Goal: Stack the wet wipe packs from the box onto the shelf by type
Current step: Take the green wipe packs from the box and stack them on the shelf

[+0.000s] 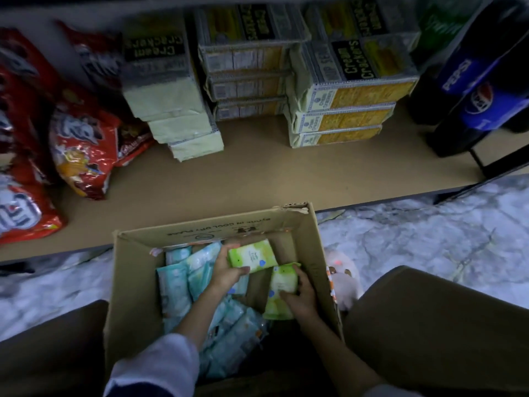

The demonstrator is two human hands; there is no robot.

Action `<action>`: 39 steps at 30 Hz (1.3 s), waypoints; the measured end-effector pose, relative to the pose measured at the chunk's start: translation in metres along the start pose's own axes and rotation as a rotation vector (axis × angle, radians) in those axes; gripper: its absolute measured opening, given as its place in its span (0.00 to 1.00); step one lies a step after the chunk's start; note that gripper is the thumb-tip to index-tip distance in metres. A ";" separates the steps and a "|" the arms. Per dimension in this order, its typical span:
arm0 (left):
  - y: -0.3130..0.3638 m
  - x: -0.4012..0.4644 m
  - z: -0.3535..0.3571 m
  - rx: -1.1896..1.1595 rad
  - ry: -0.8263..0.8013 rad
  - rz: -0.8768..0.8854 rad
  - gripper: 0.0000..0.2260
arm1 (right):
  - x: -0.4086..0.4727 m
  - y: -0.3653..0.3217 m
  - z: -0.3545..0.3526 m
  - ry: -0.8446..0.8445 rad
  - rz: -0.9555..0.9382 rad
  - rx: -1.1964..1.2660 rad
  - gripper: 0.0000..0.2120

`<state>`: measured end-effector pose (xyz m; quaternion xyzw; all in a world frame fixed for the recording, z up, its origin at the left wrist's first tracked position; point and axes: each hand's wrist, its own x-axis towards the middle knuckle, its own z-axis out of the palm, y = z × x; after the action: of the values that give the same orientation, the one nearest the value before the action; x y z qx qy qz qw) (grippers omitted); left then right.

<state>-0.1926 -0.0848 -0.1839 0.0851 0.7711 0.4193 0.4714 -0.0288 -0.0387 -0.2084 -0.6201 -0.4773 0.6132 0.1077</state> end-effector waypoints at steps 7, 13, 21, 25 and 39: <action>0.050 -0.069 -0.053 0.020 0.085 0.230 0.19 | -0.041 -0.076 -0.011 0.003 -0.228 0.092 0.28; 0.121 -0.150 -0.094 0.006 0.116 0.503 0.23 | -0.122 -0.186 -0.018 -0.088 -0.419 0.220 0.23; 0.211 -0.270 -0.133 -0.134 0.221 0.871 0.20 | -0.226 -0.275 -0.052 -0.175 -0.753 0.308 0.21; 0.245 -0.320 -0.146 -0.153 0.246 1.022 0.20 | -0.265 -0.317 -0.069 -0.178 -0.940 0.306 0.23; 0.390 -0.351 -0.174 -0.372 0.377 1.266 0.19 | -0.300 -0.478 -0.079 -0.069 -1.205 0.251 0.24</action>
<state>-0.2446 -0.1206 0.3649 0.3627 0.5569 0.7472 0.0001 -0.1183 0.0294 0.3503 -0.2038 -0.6712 0.5158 0.4919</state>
